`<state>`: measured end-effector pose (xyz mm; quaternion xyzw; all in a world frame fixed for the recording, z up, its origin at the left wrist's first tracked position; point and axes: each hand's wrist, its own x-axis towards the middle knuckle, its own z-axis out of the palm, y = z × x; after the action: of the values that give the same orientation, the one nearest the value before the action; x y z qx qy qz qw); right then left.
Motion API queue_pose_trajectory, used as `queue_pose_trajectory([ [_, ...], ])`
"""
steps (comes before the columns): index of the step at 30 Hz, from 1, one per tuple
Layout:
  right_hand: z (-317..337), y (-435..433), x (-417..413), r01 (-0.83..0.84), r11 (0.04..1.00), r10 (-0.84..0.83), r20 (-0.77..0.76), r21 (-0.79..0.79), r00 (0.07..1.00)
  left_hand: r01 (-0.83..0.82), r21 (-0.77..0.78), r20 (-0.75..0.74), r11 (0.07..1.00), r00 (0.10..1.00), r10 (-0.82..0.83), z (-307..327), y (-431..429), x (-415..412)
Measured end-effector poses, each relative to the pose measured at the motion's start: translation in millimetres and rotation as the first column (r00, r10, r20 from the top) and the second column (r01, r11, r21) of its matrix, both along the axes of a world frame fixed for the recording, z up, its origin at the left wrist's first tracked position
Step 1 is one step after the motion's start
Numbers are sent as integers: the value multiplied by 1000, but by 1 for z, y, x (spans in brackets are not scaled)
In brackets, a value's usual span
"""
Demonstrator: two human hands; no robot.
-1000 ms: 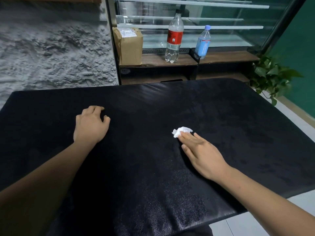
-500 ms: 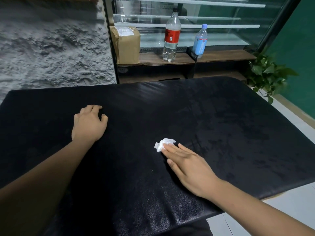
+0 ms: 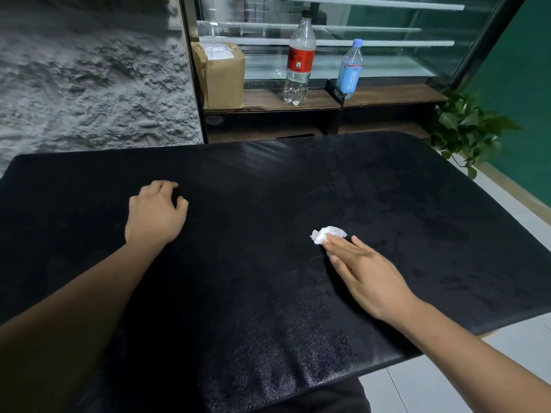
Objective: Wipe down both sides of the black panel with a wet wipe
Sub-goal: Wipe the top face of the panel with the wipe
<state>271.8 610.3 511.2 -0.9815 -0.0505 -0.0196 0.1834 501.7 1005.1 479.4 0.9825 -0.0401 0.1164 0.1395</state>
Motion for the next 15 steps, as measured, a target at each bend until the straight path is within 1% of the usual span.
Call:
queue_pose_trajectory([
  [7, 2, -24, -10, 81, 997, -81, 16, -5, 997, 1, 6, -3, 1000, 1000, -1, 1, -1, -3],
  [12, 1, -16, -16, 66, 998, -66, 27, -8, 997, 0, 10, 0, 1000, 1000, 0, 3, -2, -5],
  [15, 1, -6, -23, 29, 999, -29, 11, -14, 1000, 4, 8, 11, 1000, 1000, -4, 2, -2, -5],
])
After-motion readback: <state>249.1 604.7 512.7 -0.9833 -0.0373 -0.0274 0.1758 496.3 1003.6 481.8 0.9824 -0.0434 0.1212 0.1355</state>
